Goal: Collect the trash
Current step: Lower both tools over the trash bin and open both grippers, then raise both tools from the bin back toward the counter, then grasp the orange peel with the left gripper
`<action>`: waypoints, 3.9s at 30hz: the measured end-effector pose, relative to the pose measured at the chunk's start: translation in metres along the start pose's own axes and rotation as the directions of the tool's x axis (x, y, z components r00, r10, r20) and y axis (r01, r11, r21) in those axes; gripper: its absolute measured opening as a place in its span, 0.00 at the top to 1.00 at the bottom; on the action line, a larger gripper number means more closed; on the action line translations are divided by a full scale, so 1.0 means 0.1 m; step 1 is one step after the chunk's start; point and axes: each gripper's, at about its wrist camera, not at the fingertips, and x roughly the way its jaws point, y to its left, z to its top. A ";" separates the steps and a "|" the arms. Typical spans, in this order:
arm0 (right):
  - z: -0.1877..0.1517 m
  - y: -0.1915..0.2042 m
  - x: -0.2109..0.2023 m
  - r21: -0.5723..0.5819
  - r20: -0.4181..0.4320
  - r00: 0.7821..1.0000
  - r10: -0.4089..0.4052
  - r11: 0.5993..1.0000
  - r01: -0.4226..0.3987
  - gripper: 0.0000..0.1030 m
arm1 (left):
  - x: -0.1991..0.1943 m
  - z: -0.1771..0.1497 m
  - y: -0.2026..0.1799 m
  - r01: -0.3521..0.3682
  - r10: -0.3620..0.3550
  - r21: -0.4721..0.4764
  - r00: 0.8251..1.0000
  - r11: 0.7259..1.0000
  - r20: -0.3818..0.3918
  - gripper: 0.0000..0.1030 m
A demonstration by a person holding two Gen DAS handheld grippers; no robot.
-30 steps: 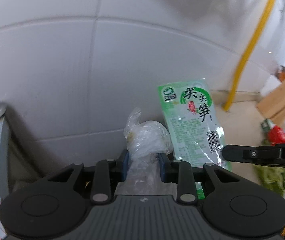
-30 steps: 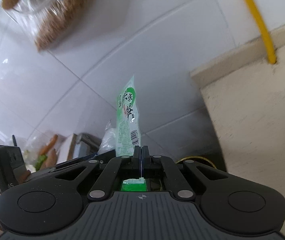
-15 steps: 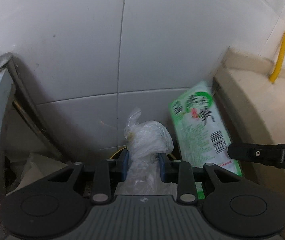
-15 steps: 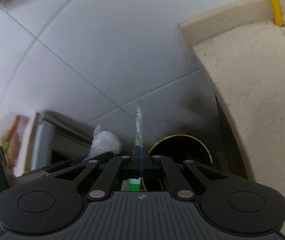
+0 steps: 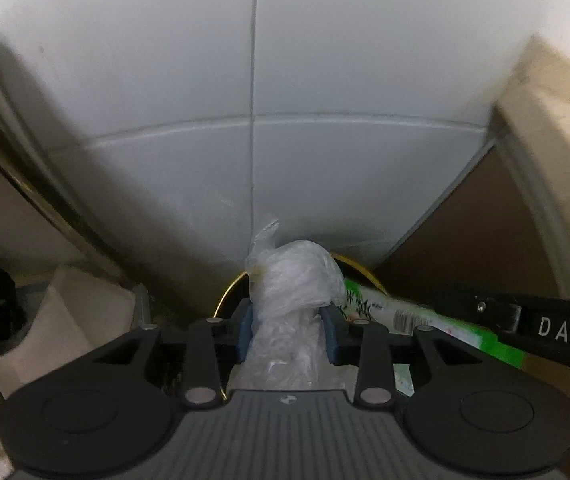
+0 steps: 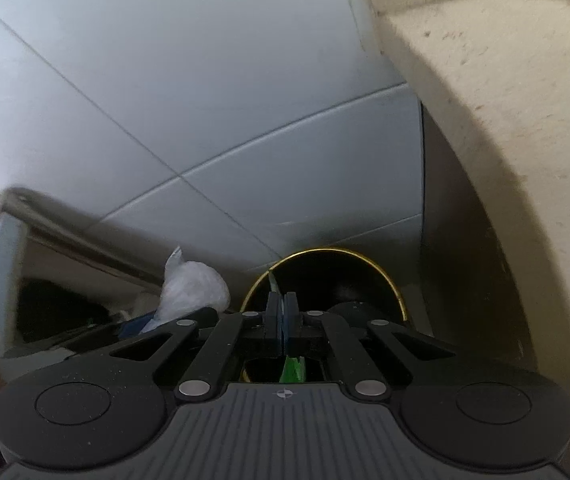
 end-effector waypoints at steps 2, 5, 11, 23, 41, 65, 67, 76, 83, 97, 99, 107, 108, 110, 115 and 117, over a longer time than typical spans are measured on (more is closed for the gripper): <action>0.02 -0.02 0.16 0.013 -0.020 1.000 -0.003 1.000 0.003 0.98 | 0.14 -0.01 0.01 -0.024 0.023 -0.024 1.000 0.999 -0.013 0.66; 0.01 -0.04 0.41 0.017 -0.044 0.999 -0.017 1.000 0.018 0.96 | 0.31 -0.04 0.00 -0.050 0.048 -0.036 0.998 0.998 -0.049 0.57; -0.06 -0.10 0.59 0.050 -0.082 0.996 -0.032 0.998 0.037 0.91 | 0.40 -0.09 0.03 -0.066 0.063 -0.036 0.995 0.997 -0.078 0.48; -0.09 -0.06 -0.27 0.063 0.051 0.998 -0.031 0.998 0.028 0.77 | -0.11 -0.05 -0.05 0.062 -0.062 -0.011 0.998 0.998 -0.025 0.42; -0.37 -0.10 -1.54 0.065 0.347 0.894 -0.284 0.958 0.279 0.20 | -1.07 -0.08 -0.54 0.235 -0.269 0.251 0.956 0.939 0.113 0.39; -0.87 -0.46 -2.31 0.254 0.445 0.700 -0.558 0.829 0.499 0.13 | -1.71 -0.27 -1.28 0.357 -0.481 0.518 0.868 0.777 0.123 0.38; -0.93 -0.47 -2.38 0.268 0.446 0.687 -0.573 0.818 0.508 0.13 | -1.76 -0.30 -1.32 0.365 -0.494 0.530 0.861 0.766 0.120 0.38; -1.30 -0.65 -2.69 0.348 0.426 0.629 -0.650 0.759 0.550 0.11 | -1.90 -0.51 -1.49 0.399 -0.544 0.596 0.835 0.697 0.077 0.33; -1.67 -0.90 -2.84 0.410 0.350 0.618 -0.704 0.709 0.574 0.11 | -1.94 -0.69 -1.66 0.415 -0.564 0.654 0.826 0.632 0.021 0.33; -2.04 -0.81 -2.61 0.274 0.306 0.689 -0.657 0.754 0.597 0.11 | -1.83 -0.95 -1.78 0.439 -0.543 0.673 0.837 0.595 -0.067 0.32; -2.08 -0.79 -2.61 0.260 0.314 0.698 -0.644 0.765 0.589 0.11 | -1.82 -0.98 -1.78 0.456 -0.548 0.674 0.832 0.582 -0.090 0.32; -2.36 -0.97 -2.85 0.320 0.320 0.660 -0.679 0.734 0.599 0.22 | -1.90 -1.30 -2.02 0.572 -0.620 0.727 0.741 0.380 -0.259 0.33; -2.40 -1.02 -2.89 0.335 0.307 0.662 -0.683 0.729 0.597 0.28 | -1.90 -1.34 -2.07 0.578 -0.620 0.732 0.735 0.361 -0.275 0.33; -2.46 -1.11 -2.92 0.360 0.288 0.671 -0.683 0.727 0.585 0.30 | -1.90 -1.40 -2.17 0.587 -0.619 0.737 0.727 0.335 -0.298 0.33; -2.56 -1.18 -2.98 0.403 0.296 0.667 -0.684 0.723 0.562 0.30 | -1.87 -1.50 -2.32 0.610 -0.615 0.738 0.709 0.289 -0.345 0.34; -2.57 -1.21 -3.01 0.407 0.303 0.659 -0.689 0.719 0.564 0.29 | -1.86 -1.56 -2.37 0.596 -0.616 0.760 0.708 0.261 -0.344 0.36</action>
